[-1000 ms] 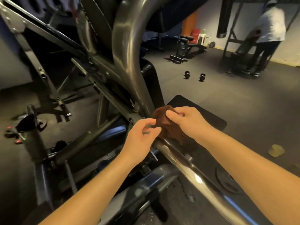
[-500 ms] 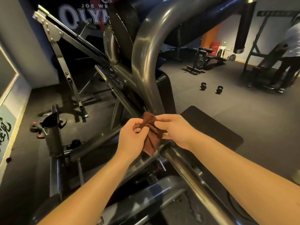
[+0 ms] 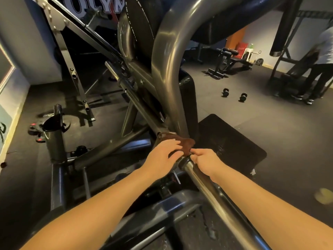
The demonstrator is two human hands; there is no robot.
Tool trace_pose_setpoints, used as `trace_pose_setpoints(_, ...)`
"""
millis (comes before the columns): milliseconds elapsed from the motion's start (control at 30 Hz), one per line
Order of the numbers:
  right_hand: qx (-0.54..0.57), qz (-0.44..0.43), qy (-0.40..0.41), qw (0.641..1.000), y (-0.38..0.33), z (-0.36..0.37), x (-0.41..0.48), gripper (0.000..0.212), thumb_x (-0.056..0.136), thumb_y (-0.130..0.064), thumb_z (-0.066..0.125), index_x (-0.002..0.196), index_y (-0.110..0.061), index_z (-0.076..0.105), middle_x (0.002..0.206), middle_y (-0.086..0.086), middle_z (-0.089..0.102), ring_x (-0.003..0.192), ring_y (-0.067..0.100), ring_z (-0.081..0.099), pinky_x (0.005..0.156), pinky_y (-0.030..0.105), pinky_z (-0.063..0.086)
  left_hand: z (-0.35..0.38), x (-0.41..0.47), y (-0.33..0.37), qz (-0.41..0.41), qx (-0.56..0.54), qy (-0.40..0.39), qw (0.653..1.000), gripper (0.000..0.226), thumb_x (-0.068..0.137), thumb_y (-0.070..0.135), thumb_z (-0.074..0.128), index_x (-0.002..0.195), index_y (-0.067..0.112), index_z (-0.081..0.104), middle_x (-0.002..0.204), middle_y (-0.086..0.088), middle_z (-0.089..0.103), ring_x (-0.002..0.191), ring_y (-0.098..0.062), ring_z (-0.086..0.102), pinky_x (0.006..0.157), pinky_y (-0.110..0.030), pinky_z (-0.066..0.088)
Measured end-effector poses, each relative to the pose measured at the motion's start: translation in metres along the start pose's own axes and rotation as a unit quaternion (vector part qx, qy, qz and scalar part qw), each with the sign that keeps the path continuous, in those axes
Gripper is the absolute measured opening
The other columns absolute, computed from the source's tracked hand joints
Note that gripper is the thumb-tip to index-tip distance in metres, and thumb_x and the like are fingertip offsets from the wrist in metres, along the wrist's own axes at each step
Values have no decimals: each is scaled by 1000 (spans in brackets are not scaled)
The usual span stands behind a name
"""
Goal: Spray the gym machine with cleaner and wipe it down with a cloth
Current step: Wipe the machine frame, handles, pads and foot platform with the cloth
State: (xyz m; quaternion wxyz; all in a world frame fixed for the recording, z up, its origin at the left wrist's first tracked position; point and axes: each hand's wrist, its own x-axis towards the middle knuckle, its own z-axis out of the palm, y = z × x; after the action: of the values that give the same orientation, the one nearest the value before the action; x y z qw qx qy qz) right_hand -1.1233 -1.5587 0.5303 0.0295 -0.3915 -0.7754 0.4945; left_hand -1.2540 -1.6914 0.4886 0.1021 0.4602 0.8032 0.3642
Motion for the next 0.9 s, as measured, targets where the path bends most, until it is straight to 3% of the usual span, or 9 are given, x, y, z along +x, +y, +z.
trace_pose_setpoints(133,-5,-4,7,1000,1,0,3,37,103,-11,58,139,-17,64,130,-1,65,118,17,57,102,30,42,-1,14,-5,8,12,-22,1000,30,103,37,58,132,34,63,148,16,54,141,-5,43,122,-36,32)
trace_pose_setpoints(200,-19,-4,5,1000,1,1,6,39,102,-11,57,140,-19,64,135,1,64,120,18,58,106,32,43,-6,30,-7,7,22,-3,1000,26,102,35,59,126,29,66,142,11,59,136,-8,49,119,-34,35)
trace_pose_setpoints(367,-43,-4,-5,999,0,-1,3,42,104,-17,54,146,-23,59,145,4,59,130,23,54,116,42,41,-18,59,3,-12,106,-4,994,15,103,37,57,104,24,63,114,6,69,108,-15,63,95,-35,50)
trace_pose_setpoints(433,-29,-7,3,1000,0,-1,0,40,104,-19,56,144,-23,60,142,4,62,127,22,57,114,41,43,-17,47,8,26,101,-44,994,13,102,37,58,102,26,65,111,8,69,105,-11,62,98,-39,51)
trace_pose_setpoints(533,-10,-20,5,1000,2,-1,-3,36,105,-20,56,140,-24,59,124,-2,65,109,16,60,102,34,47,-15,22,12,60,69,-94,991,17,104,32,56,114,26,69,126,8,68,123,-7,57,112,-31,38)
trace_pose_setpoints(600,-12,-22,5,1000,1,-2,-3,47,105,-18,55,151,-18,47,120,-5,57,106,14,55,95,27,42,-12,25,14,51,65,-69,994,19,105,33,55,116,26,68,129,6,67,126,-9,56,114,-32,36)
trace_pose_setpoints(733,-31,-30,4,999,-3,-4,-3,64,104,-17,58,161,-22,30,138,2,57,111,12,57,94,24,42,6,48,26,-11,98,42,994,14,103,34,57,95,23,62,97,6,63,94,-12,59,95,-40,51)
trace_pose_setpoints(833,-46,-33,3,998,-1,-5,-4,61,104,-20,59,160,-22,35,156,3,48,138,23,50,113,36,39,22,44,27,-49,50,100,993,11,101,30,60,94,22,61,103,5,61,101,-12,55,97,-36,49)
trace_pose_setpoints(900,-60,-39,-1,997,3,-4,-1,51,105,-21,57,155,-21,46,157,4,48,144,24,45,118,38,35,30,30,26,-73,23,137,988,9,101,27,62,95,20,58,114,5,57,111,-10,46,97,-27,38)
